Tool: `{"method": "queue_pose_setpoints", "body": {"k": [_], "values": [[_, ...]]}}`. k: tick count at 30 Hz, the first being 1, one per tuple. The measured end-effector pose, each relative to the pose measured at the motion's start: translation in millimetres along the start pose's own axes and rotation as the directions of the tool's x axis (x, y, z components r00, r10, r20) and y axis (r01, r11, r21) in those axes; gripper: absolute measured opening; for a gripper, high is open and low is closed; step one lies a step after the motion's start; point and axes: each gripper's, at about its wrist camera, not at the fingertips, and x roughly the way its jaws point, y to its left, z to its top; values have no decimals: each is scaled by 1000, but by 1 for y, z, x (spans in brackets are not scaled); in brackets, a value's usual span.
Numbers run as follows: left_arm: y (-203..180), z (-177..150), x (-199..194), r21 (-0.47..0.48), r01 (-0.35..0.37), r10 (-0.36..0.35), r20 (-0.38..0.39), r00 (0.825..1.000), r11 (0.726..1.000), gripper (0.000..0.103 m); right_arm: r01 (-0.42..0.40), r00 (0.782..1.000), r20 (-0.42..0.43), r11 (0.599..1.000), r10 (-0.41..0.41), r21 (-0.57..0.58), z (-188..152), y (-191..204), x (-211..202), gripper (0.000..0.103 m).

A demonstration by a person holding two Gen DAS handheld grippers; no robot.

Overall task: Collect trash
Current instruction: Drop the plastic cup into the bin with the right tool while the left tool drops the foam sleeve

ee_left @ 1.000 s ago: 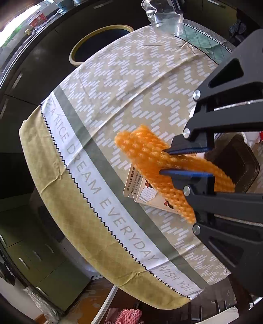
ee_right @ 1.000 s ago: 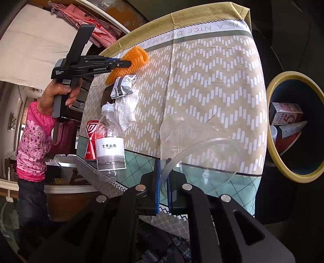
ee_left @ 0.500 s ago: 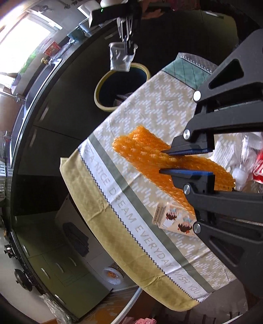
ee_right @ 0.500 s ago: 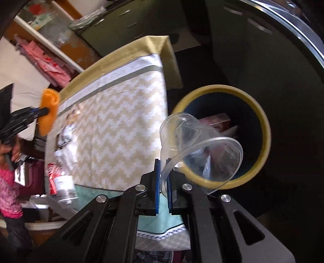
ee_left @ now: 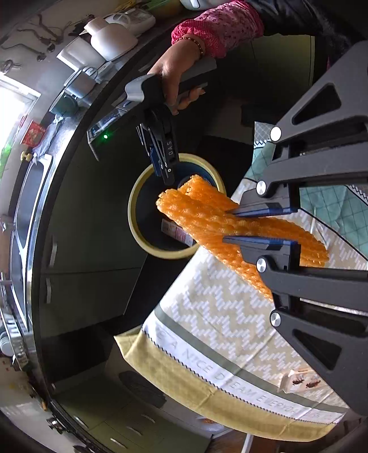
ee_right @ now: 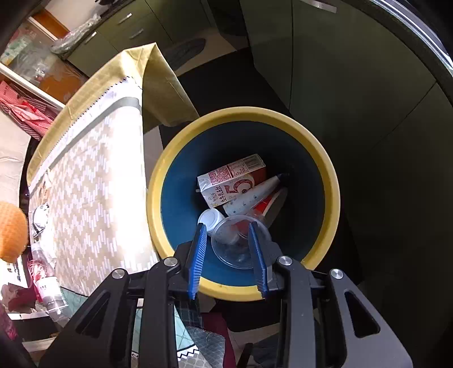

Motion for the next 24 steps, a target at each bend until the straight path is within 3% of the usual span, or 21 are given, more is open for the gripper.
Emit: {"method": "queue_pose_setpoints", "body": {"k": [4, 11, 15, 16, 18, 24], "values": [[-29, 27, 40, 39, 30, -29, -40, 999, 999, 12, -48, 998, 48, 999, 48, 14, -19, -14, -28, 31], [-60, 75, 125, 42, 51, -46, -103, 994, 998, 15, -55, 996, 79, 998, 52, 42, -60, -46, -61, 31], [-66, 93, 163, 48, 10, -4, -127, 992, 999, 35, -46, 997, 70, 998, 43, 47, -82, -59, -70, 31], [-66, 96, 168, 44, -6, 12, -131, 991, 999, 45, -47, 997, 67, 998, 44, 46, -86, -61, -72, 31], [-64, 98, 175, 40, -28, 33, -137, 990, 999, 52, -44, 997, 68, 998, 41, 46, -93, -64, -75, 31], [-54, 86, 149, 45, -43, 48, -121, 991, 998, 52, -33, 996, 88, 999, 31, 18, -102, -58, -85, 35]]}}
